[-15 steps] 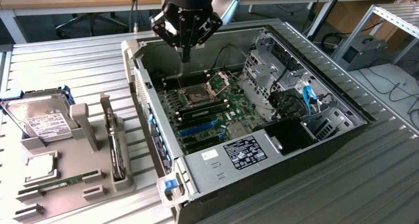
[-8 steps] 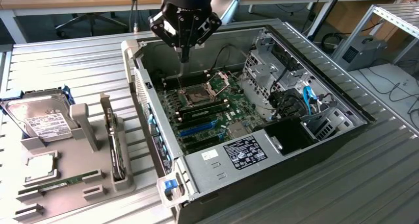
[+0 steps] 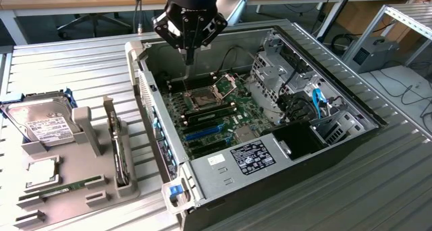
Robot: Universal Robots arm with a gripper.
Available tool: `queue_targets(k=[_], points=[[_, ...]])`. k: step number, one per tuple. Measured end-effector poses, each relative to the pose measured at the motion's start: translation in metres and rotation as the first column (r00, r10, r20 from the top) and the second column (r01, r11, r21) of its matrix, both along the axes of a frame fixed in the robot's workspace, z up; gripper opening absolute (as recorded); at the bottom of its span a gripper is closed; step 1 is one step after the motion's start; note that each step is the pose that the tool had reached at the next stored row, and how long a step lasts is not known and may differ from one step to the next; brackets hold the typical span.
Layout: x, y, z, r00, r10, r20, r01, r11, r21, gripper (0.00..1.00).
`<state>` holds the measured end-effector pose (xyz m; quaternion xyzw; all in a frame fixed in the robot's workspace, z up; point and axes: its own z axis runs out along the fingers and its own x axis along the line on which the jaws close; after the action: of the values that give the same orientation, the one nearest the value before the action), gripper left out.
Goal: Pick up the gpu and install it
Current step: 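Reach for the gpu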
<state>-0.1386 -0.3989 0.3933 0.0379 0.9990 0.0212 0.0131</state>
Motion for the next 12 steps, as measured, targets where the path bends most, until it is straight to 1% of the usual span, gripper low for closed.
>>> queue_targets(k=[12], points=[[-0.0052,0.0,-0.0001,1.0,0.0,0.0,0.0,1.0,0.0,0.11]])
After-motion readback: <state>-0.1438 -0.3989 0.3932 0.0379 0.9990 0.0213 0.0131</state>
